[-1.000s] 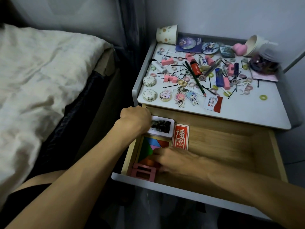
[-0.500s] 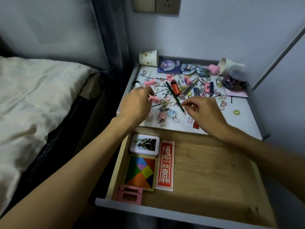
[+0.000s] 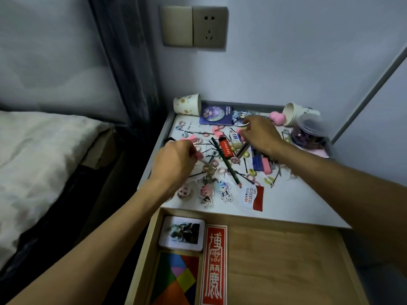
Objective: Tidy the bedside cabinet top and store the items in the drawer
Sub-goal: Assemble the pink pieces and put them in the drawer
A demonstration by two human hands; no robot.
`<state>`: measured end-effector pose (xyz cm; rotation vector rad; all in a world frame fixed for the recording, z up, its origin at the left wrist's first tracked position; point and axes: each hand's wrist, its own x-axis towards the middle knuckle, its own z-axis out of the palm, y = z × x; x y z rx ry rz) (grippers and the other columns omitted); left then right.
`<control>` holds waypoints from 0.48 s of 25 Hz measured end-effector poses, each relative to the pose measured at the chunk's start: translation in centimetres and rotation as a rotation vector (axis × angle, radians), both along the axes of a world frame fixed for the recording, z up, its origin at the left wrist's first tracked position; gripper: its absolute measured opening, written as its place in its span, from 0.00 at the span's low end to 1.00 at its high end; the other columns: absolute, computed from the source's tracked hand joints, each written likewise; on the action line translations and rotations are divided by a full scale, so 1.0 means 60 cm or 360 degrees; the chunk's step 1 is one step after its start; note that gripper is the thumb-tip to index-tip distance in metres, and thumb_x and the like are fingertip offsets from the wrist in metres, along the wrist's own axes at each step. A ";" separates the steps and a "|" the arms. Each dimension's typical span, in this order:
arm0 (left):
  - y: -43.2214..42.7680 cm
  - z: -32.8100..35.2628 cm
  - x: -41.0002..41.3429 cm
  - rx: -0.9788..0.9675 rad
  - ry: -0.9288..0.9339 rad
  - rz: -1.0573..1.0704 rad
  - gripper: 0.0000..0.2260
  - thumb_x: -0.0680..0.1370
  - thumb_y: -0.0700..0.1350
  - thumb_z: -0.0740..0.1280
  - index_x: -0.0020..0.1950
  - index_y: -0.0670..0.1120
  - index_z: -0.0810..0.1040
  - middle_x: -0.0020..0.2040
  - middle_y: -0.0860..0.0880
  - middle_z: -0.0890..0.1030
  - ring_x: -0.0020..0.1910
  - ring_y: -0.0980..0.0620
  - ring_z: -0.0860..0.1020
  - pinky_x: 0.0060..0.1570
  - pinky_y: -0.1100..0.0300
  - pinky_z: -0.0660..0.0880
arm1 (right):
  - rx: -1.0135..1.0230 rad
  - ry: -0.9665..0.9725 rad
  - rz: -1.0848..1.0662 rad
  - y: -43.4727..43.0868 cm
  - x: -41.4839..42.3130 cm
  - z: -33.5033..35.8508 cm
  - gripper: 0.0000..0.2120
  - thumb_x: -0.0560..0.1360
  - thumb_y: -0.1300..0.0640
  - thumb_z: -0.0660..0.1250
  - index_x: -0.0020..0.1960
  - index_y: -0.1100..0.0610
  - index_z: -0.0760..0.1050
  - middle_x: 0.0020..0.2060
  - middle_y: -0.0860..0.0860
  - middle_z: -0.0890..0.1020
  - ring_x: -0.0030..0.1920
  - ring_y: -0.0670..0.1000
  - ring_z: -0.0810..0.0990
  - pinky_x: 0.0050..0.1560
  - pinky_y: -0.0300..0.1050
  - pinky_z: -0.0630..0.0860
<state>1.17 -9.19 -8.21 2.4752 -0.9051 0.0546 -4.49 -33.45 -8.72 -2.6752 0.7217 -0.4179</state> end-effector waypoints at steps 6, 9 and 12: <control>0.042 0.044 -0.019 -0.0736 0.1061 0.0214 0.02 0.73 0.38 0.71 0.43 0.40 0.80 0.34 0.48 0.84 0.30 0.56 0.75 0.28 0.66 0.68 | -0.0142 0.0313 -0.0098 -0.008 0.049 -0.010 0.05 0.75 0.59 0.63 0.46 0.57 0.79 0.43 0.57 0.82 0.41 0.58 0.80 0.36 0.44 0.69; 0.043 0.042 -0.020 -0.0906 0.1244 0.0311 0.04 0.74 0.35 0.68 0.48 0.39 0.78 0.30 0.49 0.81 0.29 0.53 0.72 0.30 0.62 0.67 | -0.0158 0.0439 -0.0040 -0.006 0.051 0.001 0.07 0.74 0.61 0.63 0.42 0.59 0.79 0.38 0.56 0.81 0.39 0.57 0.80 0.30 0.40 0.64; 0.043 0.047 -0.020 -0.0966 0.1317 0.0334 0.10 0.75 0.35 0.66 0.54 0.45 0.77 0.32 0.48 0.80 0.30 0.53 0.70 0.33 0.58 0.66 | -0.0225 0.0513 -0.0031 -0.006 0.050 0.010 0.06 0.72 0.61 0.64 0.39 0.60 0.79 0.38 0.58 0.82 0.38 0.57 0.80 0.28 0.40 0.65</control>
